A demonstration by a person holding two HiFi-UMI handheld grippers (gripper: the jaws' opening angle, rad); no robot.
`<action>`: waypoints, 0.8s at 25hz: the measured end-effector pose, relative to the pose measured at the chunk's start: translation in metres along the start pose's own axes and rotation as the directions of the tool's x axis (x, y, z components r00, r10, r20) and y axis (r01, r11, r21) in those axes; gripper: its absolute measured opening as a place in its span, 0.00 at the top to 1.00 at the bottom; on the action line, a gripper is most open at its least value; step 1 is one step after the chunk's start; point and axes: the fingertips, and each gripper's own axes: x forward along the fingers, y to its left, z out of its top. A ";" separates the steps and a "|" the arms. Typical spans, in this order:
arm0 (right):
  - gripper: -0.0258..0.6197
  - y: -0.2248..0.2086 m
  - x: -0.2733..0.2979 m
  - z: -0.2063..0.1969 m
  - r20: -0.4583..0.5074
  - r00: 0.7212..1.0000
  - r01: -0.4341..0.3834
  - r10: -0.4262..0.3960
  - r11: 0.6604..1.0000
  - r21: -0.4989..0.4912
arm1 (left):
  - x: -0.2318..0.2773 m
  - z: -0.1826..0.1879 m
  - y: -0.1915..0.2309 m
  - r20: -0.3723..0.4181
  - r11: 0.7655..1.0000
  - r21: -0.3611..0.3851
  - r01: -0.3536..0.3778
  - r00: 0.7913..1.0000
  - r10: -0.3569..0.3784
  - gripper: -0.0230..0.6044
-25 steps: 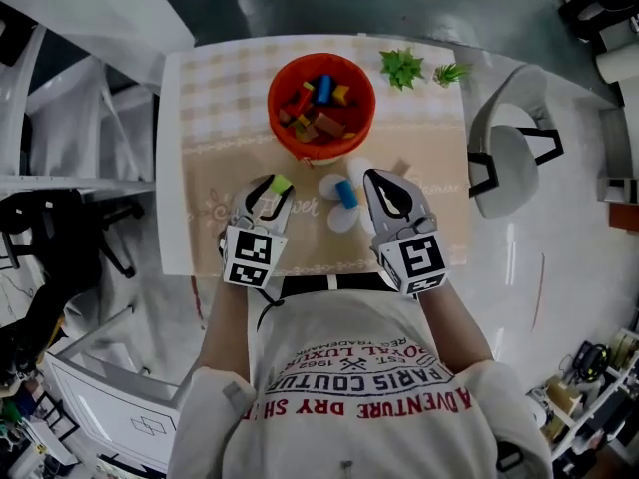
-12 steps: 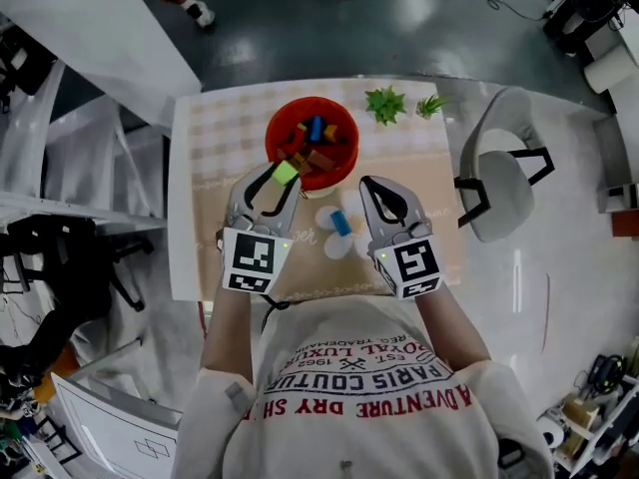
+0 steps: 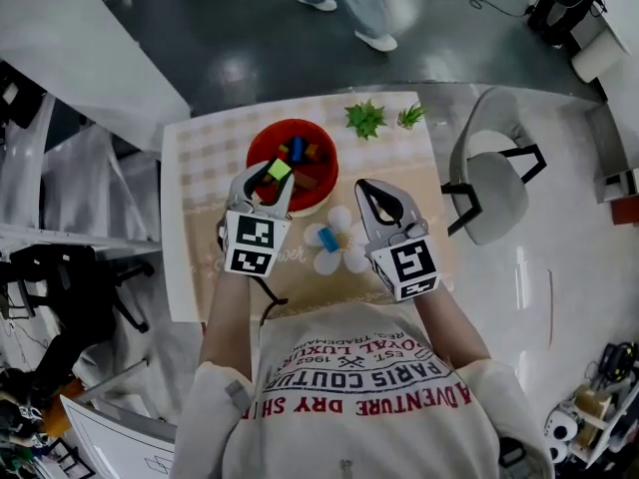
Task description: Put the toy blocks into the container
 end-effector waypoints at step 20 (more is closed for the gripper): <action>0.96 0.011 -0.013 -0.023 -0.042 0.999 -0.026 0.029 0.998 0.056 | -0.029 -0.018 -0.039 0.075 0.995 -0.090 0.032 0.997 -0.025 0.42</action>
